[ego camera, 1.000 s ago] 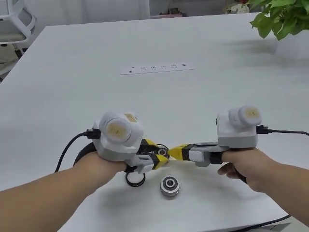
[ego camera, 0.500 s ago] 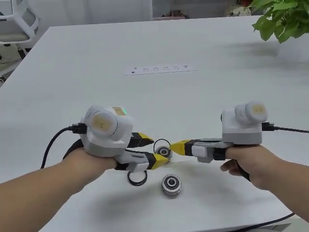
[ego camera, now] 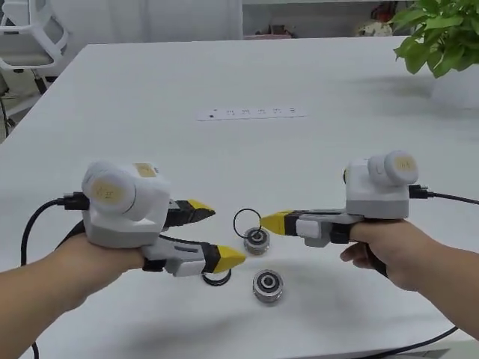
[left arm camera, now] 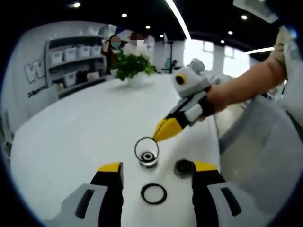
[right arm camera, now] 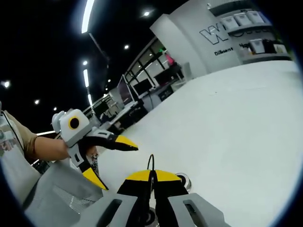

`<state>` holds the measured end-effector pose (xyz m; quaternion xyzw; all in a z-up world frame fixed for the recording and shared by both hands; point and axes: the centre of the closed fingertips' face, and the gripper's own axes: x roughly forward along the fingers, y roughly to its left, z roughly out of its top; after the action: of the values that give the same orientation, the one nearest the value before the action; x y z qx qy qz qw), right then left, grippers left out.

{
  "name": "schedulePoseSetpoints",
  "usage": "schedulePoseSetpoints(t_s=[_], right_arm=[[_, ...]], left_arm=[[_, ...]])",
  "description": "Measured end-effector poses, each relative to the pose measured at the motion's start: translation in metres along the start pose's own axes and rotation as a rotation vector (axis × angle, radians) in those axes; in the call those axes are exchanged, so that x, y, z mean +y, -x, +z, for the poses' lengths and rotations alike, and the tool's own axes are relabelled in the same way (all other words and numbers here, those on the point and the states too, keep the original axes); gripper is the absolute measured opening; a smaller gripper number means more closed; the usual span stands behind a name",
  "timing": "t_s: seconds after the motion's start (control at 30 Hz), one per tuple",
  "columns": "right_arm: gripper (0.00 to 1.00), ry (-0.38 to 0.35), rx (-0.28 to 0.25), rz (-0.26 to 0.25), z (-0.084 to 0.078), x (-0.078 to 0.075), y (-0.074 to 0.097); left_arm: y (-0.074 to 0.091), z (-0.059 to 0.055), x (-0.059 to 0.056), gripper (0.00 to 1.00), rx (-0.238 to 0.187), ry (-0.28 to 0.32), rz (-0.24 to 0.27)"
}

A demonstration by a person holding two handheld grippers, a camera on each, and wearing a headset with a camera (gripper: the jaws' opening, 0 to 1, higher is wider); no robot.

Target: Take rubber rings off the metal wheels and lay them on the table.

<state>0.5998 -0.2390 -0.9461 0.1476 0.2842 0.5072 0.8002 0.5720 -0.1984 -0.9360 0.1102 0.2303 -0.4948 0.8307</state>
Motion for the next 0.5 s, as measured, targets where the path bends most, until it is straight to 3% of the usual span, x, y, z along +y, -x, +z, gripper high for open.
schedulePoseSetpoints(t_s=[0.3,0.5], right_arm=[[0.00,0.020,0.036,0.032,-0.003,0.017,-0.011],[0.00,0.025,0.075,0.054,-0.011,0.027,-0.020]], left_arm=[[0.027,0.000,-0.005,0.70,-0.028,-0.002,0.008],[0.038,-0.008,-0.006,0.75,-0.029,0.009,0.019]])
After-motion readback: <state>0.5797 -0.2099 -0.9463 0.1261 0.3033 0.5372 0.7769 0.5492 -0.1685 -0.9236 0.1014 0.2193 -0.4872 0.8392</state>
